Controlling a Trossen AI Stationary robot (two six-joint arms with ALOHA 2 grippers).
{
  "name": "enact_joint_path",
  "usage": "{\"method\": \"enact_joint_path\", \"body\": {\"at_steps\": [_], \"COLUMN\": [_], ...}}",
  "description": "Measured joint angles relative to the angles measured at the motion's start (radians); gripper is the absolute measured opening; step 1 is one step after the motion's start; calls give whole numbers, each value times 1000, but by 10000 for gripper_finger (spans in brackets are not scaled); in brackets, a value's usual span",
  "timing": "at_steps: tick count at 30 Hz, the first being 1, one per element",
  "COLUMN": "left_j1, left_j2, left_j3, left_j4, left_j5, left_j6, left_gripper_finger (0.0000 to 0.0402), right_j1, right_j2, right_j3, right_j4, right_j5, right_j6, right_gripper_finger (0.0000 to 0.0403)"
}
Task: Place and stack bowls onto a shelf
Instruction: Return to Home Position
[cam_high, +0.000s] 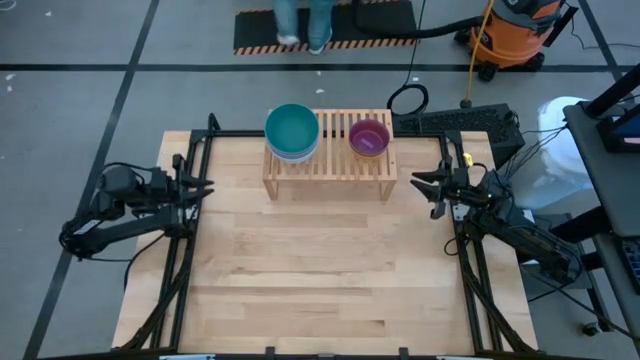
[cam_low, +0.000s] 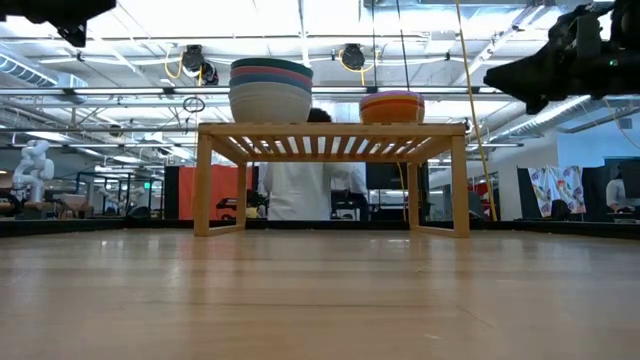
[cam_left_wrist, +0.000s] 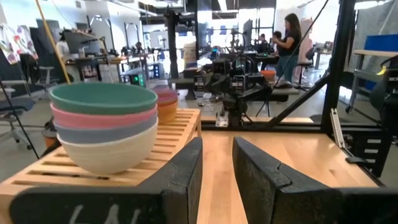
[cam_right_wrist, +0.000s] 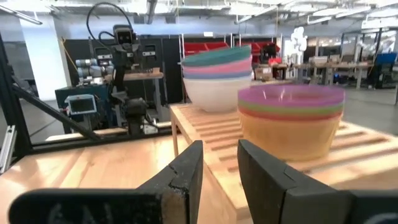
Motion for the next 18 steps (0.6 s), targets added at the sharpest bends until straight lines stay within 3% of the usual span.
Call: {"method": "enact_joint_path", "body": {"at_steps": [18], "left_j1": [0], "left_j2": [0], "left_j3": [-203], "left_j4": [104], "left_j5": [0], "left_j6": [24], "left_gripper_finger": [95], "right_j1": [0], "right_j2": [0], "right_j3": [-90], "right_j4": [12], "right_j5": [5], "right_j6": [37], "right_gripper_finger": [93]}}
